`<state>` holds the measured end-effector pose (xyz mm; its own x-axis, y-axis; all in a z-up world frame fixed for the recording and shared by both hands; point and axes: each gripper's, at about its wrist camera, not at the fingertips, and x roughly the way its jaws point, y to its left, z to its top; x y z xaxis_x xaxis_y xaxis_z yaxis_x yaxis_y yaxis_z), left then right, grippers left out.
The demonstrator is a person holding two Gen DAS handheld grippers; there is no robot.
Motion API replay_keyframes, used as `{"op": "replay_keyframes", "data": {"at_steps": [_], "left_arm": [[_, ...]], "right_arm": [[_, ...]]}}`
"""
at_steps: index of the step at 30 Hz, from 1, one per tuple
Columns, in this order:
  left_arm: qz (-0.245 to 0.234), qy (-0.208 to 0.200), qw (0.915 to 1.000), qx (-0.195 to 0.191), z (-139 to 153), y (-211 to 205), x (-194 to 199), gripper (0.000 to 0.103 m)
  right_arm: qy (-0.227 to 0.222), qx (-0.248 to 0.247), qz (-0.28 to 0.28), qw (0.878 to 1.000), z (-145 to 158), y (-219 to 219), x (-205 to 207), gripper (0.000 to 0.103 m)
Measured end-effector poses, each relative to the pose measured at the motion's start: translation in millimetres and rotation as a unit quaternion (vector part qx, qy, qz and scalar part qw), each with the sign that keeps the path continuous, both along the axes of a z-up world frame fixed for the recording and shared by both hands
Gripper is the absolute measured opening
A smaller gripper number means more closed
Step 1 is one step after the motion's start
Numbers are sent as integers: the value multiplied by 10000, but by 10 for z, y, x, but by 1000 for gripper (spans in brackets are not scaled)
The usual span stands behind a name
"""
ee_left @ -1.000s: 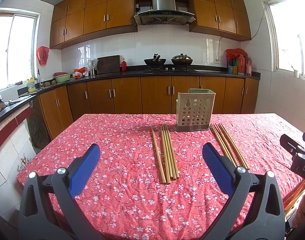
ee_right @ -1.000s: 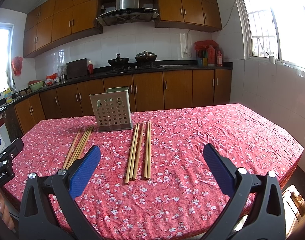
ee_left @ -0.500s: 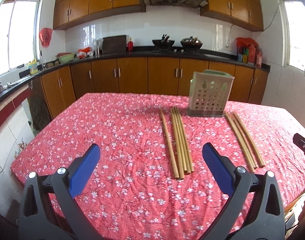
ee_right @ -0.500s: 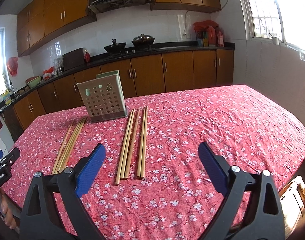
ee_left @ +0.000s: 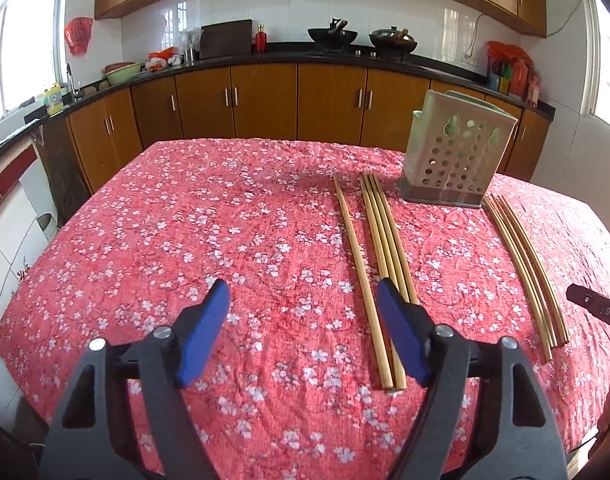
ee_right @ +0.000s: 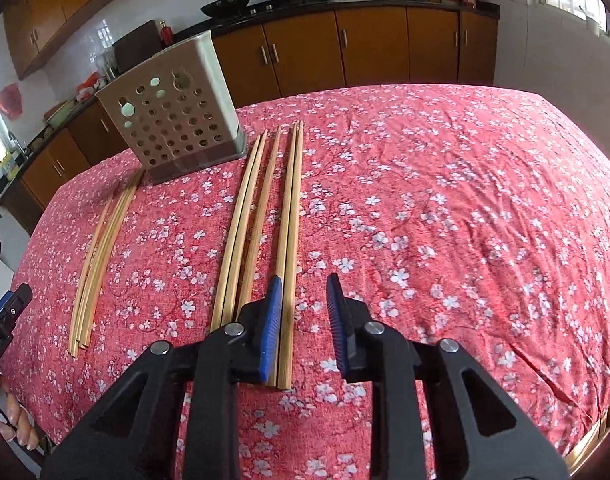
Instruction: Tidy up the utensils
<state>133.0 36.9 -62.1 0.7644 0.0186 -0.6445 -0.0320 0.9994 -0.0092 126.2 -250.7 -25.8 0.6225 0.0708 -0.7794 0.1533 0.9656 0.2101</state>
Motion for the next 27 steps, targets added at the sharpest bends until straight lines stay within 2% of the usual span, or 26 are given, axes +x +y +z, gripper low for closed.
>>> {"op": "replay_keyframes", "data": {"at_steps": [3,9,14,19,24,27], "left_arm": [[-41,106,9999,-13,-37,-9,108,66],[-155,315,9993,-113,-116,-20,274,56],[-292,467,9982,-240,-169,-45,363,49],[-517,646,9956,-442,-233,-84,433,35],[-782,770,9928,-477,-283,-185,492,29],[-879,879,9916,-369,-330,-251,520,23]], "right_arm": [[142,-40,115,9998,-88,52,77,17],[308,-37,166,9994,-168,3,150,12],[264,-365,214,9988,-161,47,152,8],[230,-291,-32,9993,-181,-26,201,8],[224,-292,-9,9993,-171,-38,179,8],[218,-305,8,9993,-174,-48,180,8]]}}
